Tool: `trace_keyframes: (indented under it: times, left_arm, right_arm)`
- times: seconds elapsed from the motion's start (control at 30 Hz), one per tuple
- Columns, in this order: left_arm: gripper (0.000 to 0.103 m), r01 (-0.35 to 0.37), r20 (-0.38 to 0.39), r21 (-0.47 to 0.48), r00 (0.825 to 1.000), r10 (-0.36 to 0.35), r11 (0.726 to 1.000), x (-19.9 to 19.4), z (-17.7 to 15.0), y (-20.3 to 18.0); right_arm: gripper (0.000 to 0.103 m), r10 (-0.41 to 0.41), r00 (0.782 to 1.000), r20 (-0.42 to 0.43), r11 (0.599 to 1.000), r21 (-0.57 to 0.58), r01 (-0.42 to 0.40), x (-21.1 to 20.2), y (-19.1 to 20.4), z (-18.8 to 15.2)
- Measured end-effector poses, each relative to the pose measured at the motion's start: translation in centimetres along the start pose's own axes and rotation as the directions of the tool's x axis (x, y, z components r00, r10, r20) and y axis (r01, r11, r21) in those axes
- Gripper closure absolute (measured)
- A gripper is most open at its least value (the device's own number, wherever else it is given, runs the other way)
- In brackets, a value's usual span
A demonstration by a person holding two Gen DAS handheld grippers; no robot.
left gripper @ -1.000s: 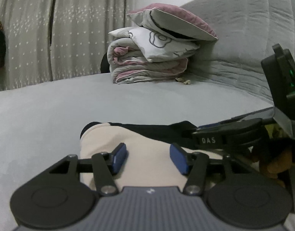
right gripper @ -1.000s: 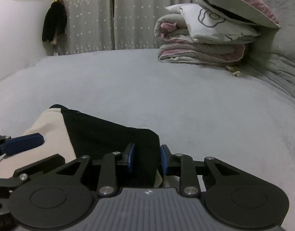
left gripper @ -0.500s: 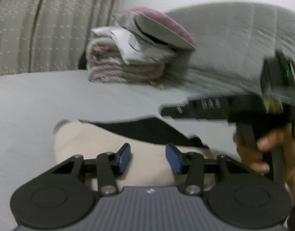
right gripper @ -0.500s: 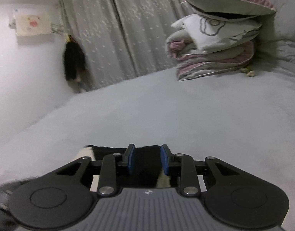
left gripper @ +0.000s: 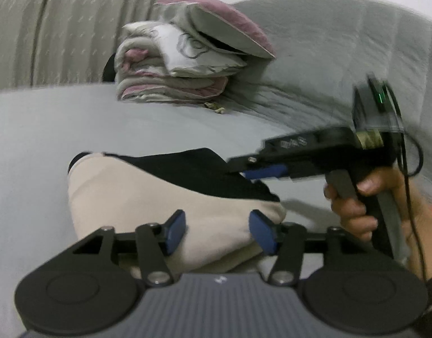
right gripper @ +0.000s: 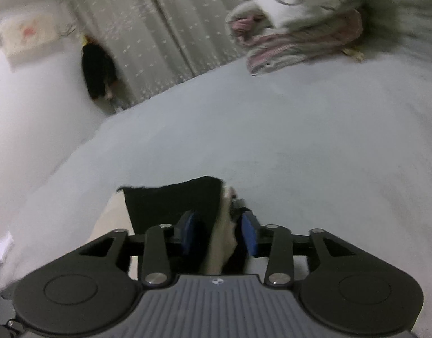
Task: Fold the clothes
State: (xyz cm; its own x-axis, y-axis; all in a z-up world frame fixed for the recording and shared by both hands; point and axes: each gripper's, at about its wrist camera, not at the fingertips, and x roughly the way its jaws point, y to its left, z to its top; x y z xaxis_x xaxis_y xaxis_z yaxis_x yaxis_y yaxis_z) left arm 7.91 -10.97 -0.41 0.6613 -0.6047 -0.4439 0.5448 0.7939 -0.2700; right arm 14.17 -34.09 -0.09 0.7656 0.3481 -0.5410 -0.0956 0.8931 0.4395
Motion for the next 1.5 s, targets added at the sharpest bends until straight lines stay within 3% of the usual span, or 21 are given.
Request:
trace_keyframes:
  times: [0.07, 0.2, 0.3, 0.37, 0.47, 0.6, 0.87, 1.23, 1.5]
  left_arm:
    - [0.037, -0.009, -0.003, -0.107, 1.0, 0.009, 0.994, -0.7, 0.5, 1.3]
    - [0.028, 0.003, 0.006, -0.307, 1.0, -0.001, 0.952, -1.7, 1.4, 4.6]
    - [0.018, 0.009, 0.02, -0.394, 1.0, -0.001, 0.919, -2.3, 1.8, 6.4]
    - [0.005, -0.021, 0.026, -0.415, 0.999, 0.035, 0.91, -2.7, 2.1, 7.0]
    - [0.0, -0.09, 0.009, -0.4, 0.995, 0.103, 0.912, -2.9, 2.4, 7.4]
    - [0.0, -0.208, -0.083, -0.382, 0.978, 0.191, 0.901, -2.0, 3.2, 7.6]
    - [0.0, -0.382, -0.244, -0.343, 0.918, 0.311, 0.858, -1.1, 3.3, 7.6]
    - [0.0, -0.449, -0.329, -0.318, 0.878, 0.346, 0.835, -0.9, 4.1, 6.7]
    - [0.0, -0.457, -0.366, -0.299, 0.866, 0.342, 0.838, -0.9, 4.7, 5.8]
  right_arm:
    - [0.043, 0.022, 0.999, -0.041, 0.994, 0.106, -0.018, -0.2, -1.7, 0.3]
    - [0.042, 0.13, 0.986, -0.104, 0.95, 0.299, -0.093, 0.2, -4.5, 0.4]
    - [0.042, 0.18, 0.978, -0.102, 0.932, 0.336, -0.137, 0.2, -5.0, 0.5]
    - [0.041, 0.21, 0.972, -0.102, 0.927, 0.337, -0.165, 0.3, -4.9, 0.6]
    - [0.04, 0.22, 0.969, -0.116, 0.93, 0.325, -0.172, 0.5, -4.7, 0.7]
    - [0.039, 0.188, 0.972, -0.137, 0.942, 0.304, -0.14, 0.6, -4.2, 0.7]
    - [0.039, 0.063, 0.988, -0.139, 0.983, 0.18, -0.038, -0.5, -2.0, 0.9]
    - [0.039, -0.13, 0.988, -0.087, 0.991, 0.017, 0.132, -3.3, 0.2, 1.4]
    - [0.038, -0.235, 0.972, -0.022, 0.97, -0.073, 0.233, -5.2, 1.2, 1.7]
